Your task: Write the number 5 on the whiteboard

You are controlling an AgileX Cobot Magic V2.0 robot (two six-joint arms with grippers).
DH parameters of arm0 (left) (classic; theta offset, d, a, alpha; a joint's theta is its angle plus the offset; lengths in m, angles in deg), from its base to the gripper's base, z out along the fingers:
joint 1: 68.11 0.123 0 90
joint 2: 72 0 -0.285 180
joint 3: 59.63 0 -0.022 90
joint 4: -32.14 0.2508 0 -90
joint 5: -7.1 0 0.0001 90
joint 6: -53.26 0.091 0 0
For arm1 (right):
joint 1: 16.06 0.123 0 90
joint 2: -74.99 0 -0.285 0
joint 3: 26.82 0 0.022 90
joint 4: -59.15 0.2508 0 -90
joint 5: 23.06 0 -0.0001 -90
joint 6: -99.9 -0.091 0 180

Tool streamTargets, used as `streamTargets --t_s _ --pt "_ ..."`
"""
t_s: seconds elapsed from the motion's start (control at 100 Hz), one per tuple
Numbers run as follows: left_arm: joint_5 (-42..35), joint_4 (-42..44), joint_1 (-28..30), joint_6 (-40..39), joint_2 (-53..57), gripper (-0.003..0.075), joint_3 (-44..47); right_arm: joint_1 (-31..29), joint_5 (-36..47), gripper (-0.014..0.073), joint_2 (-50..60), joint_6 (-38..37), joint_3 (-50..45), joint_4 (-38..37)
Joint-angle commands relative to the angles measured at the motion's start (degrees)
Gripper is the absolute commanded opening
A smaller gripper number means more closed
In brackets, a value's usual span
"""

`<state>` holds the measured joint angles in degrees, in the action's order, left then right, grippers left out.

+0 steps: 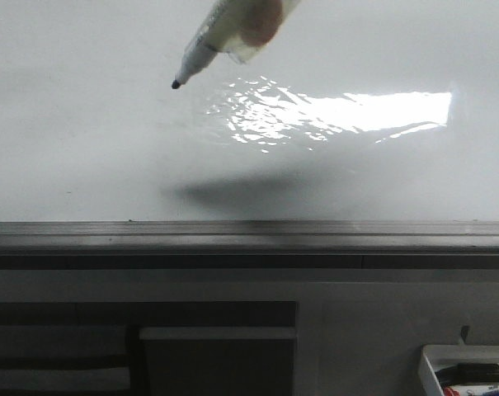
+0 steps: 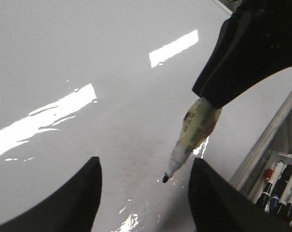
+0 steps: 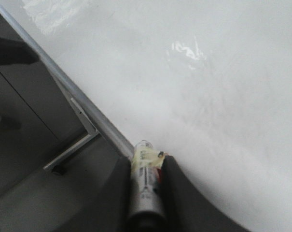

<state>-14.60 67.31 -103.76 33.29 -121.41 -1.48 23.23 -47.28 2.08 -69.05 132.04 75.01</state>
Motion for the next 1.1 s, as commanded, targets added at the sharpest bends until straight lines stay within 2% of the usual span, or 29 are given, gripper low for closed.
streamTargets --t_s 0.0,0.19,0.31,0.48,0.65,0.89,1.01,1.09 --pt "-2.74 -3.57 0.03 -0.71 0.37 0.0365 -1.49 -2.24 1.90 -0.0061 -2.38 1.14 5.72 -0.19" --pt "-2.74 -4.76 0.03 -0.71 0.37 0.0365 -1.49 -4.26 1.79 -0.0061 -6.53 2.68 13.33 -0.19" --pt "-2.74 -4.76 0.03 -0.71 0.37 0.0365 -1.49 -5.53 1.99 -0.0061 -9.07 3.10 14.68 -0.36" --pt "-2.74 -4.76 0.03 -0.55 0.37 0.0365 -1.49 -6.74 2.33 -0.0061 -11.49 3.10 12.79 -0.59" --pt "-2.83 -4.76 0.03 -0.55 0.37 0.0365 -1.49 -6.22 1.58 -0.0061 -11.74 3.10 6.02 1.52" --pt "-2.96 -4.76 0.03 -0.55 0.37 0.0365 -1.49 -6.11 6.11 -0.0061 -9.42 3.10 3.47 1.36" --pt "-3.21 -4.76 0.03 -0.55 0.37 0.0365 -1.49 -9.17 0.96 -0.0061 -6.11 3.10 2.78 1.25" --pt "-3.32 -4.76 0.03 -0.55 0.37 0.0365 -1.49 -9.02 -0.97 -0.0061 -5.68 3.10 0.97 1.25"
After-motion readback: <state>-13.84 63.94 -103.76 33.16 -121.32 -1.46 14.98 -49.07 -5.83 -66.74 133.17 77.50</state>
